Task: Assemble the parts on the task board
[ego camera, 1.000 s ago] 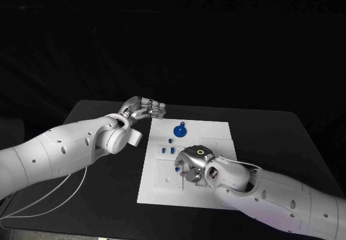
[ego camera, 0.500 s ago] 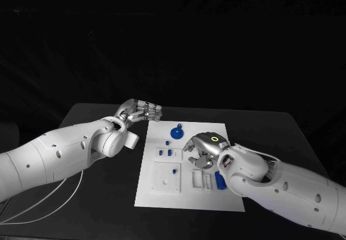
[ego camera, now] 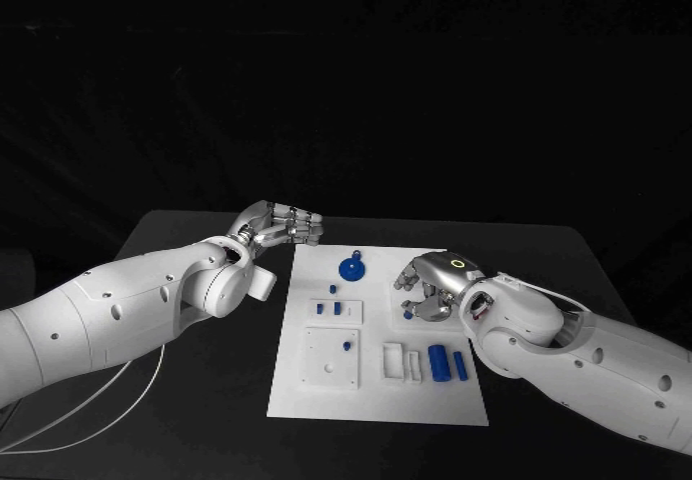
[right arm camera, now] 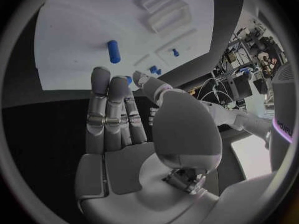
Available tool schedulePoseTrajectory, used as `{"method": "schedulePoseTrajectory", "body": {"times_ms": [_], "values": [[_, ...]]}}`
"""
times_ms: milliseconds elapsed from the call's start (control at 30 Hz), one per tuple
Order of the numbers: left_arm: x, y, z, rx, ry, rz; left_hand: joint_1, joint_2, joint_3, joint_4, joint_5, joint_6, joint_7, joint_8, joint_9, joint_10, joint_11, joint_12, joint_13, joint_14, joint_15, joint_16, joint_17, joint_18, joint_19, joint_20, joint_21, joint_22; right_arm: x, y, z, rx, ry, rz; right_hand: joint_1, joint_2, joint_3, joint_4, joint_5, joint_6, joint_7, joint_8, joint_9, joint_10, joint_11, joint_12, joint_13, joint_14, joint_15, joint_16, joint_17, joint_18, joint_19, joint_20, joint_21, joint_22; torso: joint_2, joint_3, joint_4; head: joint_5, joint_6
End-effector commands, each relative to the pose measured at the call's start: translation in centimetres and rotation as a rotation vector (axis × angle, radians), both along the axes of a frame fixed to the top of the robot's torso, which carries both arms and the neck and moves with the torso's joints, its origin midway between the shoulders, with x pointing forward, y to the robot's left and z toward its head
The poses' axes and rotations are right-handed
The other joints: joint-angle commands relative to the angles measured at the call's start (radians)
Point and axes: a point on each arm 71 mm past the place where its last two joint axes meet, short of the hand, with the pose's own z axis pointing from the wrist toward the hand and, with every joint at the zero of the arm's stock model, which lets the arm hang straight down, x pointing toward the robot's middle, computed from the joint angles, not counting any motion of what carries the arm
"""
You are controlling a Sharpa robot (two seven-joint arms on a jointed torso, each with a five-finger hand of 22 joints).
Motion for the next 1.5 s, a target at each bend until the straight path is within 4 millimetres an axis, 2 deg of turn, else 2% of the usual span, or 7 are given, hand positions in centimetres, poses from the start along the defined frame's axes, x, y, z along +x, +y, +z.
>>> {"method": "schedulePoseTrajectory", "body": {"times_ms": [33,267,467,1033,1200,1333,1500], "values": [[0.0,-0.2,0.1,-0.011,-0.002,-0.014,-0.001,0.004,0.002,0.005,0.002,-0.002,0.007,0.0,-0.001,-0.005,0.002,0.0,0.0,-0.003,-0.001,-0.004,0.0,0.008,0.005,0.003,0.003,-0.001,0.2,-0.3,-0.6,-0.042,0.057,-0.01,0.003,-0.005,-0.022,0.005,0.007,-0.003,-0.006,-0.001,-0.001,-0.01,0.001,0.003,0.001,-0.001,0.003,0.007,-0.003,0.014,0.036,0.001,0.0,-0.003,0.0,-0.0007,0.0005,0.0,-0.001],[0.0,-0.2,0.1,-0.01,0.001,-0.015,-0.001,0.004,0.002,0.005,0.002,-0.002,0.007,0.0,-0.001,-0.005,0.002,0.0,0.0,-0.003,-0.001,-0.004,0.0,0.008,0.005,0.003,0.003,-0.001,0.6,-0.8,-1.5,-0.08,0.109,-0.025,0.01,0.007,-0.079,0.01,0.023,-0.007,-0.006,-0.002,-0.001,-0.025,0.005,0.003,0.001,-0.001,0.006,0.007,-0.012,0.016,0.037,0.004,-0.002,-0.017,0.0,-0.0011,0.0018,0.0,-0.004],[0.0,-0.1,0.1,-0.009,0.001,-0.014,-0.001,0.004,0.002,0.005,0.002,-0.002,0.007,0.0,-0.001,-0.005,0.002,0.0,0.0,-0.003,-0.001,-0.004,0.0,0.008,0.005,0.003,0.003,-0.001,0.8,-0.9,-1.9,-0.095,0.124,-0.032,0.011,0.009,-0.081,0.011,0.023,-0.008,-0.005,-0.002,-0.001,-0.023,0.005,0.003,0.001,-0.002,0.007,0.007,-0.013,0.017,0.036,0.004,-0.003,-0.02,0.0,-0.0008,0.0003,0.0,-0.005],[0.0,-0.2,0.1,-0.009,0.001,-0.014,-0.003,0.005,0.0,0.006,0.001,-0.002,0.007,0.0,-0.001,-0.006,0.002,0.0,0.0,-0.004,-0.001,-0.004,0.0,0.008,0.005,0.003,0.003,-0.004,0.6,0.1,-2.9,-0.09,0.149,-0.011,-0.012,0.026,0.053,0.001,-0.02,0.027,0.005,-0.001,0.0,0.059,-0.016,0.002,0.0,-0.002,-0.007,0.017,-0.009,0.001,0.035,-0.01,0.022,-0.011,0.0,-0.0006,0.0003,-0.001,-0.008],[0.0,-0.2,0.1,-0.009,0.002,-0.015,-0.003,0.005,0.0,0.006,0.001,-0.002,0.007,0.0,-0.001,-0.006,0.002,0.0,0.0,-0.004,-0.001,-0.004,0.0,0.008,0.005,0.003,0.003,-0.004,0.6,0.1,-2.9,-0.081,0.141,-0.014,-0.006,0.037,0.063,-0.002,-0.034,0.042,0.006,0.0,0.0,0.083,-0.023,0.003,0.001,-0.002,-0.011,0.019,-0.008,-0.002,0.036,-0.013,0.03,-0.006,0.0,-0.0006,0.0,-0.001,-0.008],[0.0,-0.2,0.1,-0.009,0.002,-0.015,-0.003,0.005,0.0,0.006,0.001,-0.002,0.007,0.0,-0.001,-0.006,0.002,0.0,0.0,-0.004,-0.001,-0.004,0.0,0.008,0.005,0.003,0.003,-0.004,0.6,0.0,-2.9,-0.084,0.125,-0.029,0.014,0.06,0.073,-0.018,-0.056,0.085,0.004,0.002,0.004,0.127,-0.034,0.003,0.002,-0.002,-0.018,0.022,-0.005,-0.007,0.036,-0.019,0.046,0.005,0.0,-0.0008,-0.0002,-0.002,-0.009],[0.0,-0.2,0.1,-0.009,0.003,-0.015,-0.004,0.007,0.0,0.007,0.001,-0.002,0.007,0.0,-0.001,-0.006,0.002,0.0,0.0,-0.004,-0.001,-0.004,0.0,0.008,0.005,0.003,0.003,-0.006,0.7,-0.1,-3.0,-0.094,0.099,-0.051,0.051,0.083,0.1,-0.068,-0.026,0.138,0.0,0.001,0.008,0.189,-0.045,0.004,0.005,-0.006,-0.026,0.023,-0.001,-0.013,0.031,-0.03,0.064,0.025,0.0,-0.0009,0.0003,-0.003,-0.009]]}}
